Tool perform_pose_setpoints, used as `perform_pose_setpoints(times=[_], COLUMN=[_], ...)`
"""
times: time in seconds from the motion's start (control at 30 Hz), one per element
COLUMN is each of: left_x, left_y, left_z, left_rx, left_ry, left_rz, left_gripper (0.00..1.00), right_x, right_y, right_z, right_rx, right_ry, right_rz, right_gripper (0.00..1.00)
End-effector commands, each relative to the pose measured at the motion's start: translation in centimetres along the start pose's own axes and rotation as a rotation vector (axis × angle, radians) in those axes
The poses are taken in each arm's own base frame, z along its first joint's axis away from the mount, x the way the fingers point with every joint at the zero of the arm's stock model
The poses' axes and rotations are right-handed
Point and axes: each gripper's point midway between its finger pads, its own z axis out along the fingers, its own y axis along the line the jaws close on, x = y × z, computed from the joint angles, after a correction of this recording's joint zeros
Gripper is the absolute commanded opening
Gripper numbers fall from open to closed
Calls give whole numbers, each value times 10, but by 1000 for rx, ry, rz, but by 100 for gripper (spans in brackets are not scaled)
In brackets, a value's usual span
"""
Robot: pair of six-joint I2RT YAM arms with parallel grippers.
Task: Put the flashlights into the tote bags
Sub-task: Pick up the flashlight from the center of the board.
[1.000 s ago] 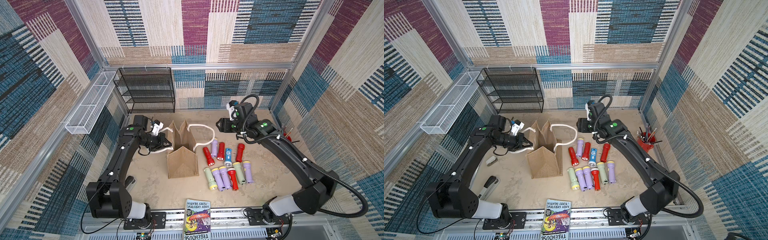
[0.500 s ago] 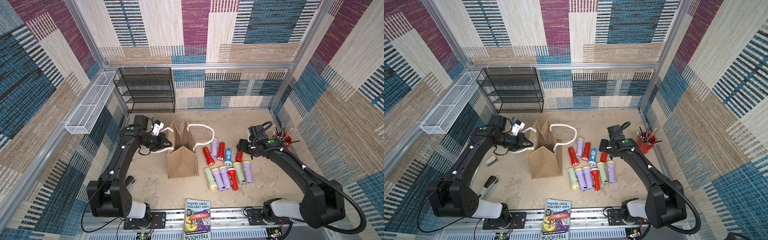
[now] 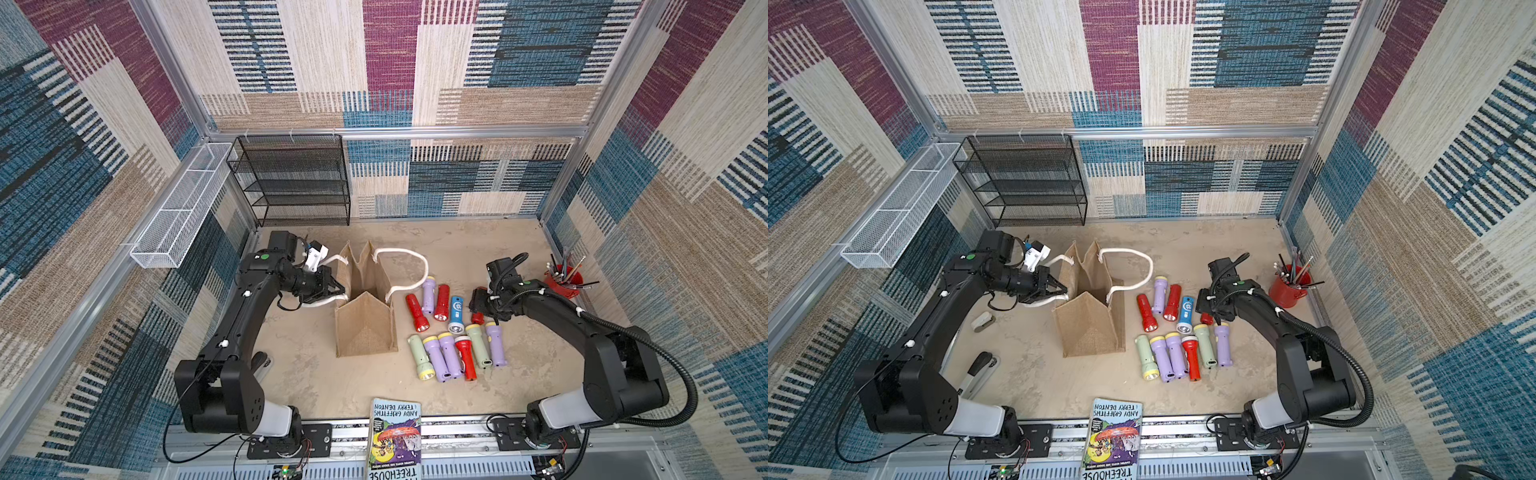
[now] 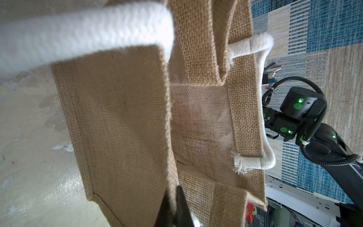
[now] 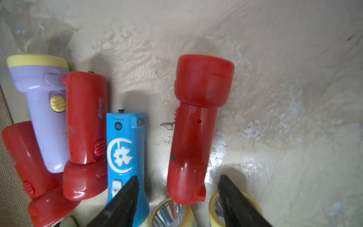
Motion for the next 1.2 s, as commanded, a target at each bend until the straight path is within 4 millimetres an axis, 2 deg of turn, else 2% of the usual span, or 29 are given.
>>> perform_pose_setpoints(times=[0.0,0.43,0.63,0.77,0.93,1.07,1.17], left_x=[0,0,-1,-1,-2,-2,-2], left_y=[1,6,6,5,6,6,6], left_z=[2,7,8,7,7,7,7], left_rx=[10,4,4,6,3,1,0], left_ry=[9,23,26,22,22,23,23], left_rz=[15,2,-2,2,2,0,0], left_gripper=[0,0,0,0,0,0,0], right_x=[-5,-8,-2,1,-3,-16,-29], right_y=[-1,-7,-14,-18,-17,-10,1], right_z=[9,37,46,47,45,37,23], right_rx=[8,49,81,99,104,82,50], right_ry=[-16,12,41,48,35,5,-27], right_rz=[-17,-30,-32,-36,-41,-42,-48], right_gripper=[66,57,50,45,35,28,25])
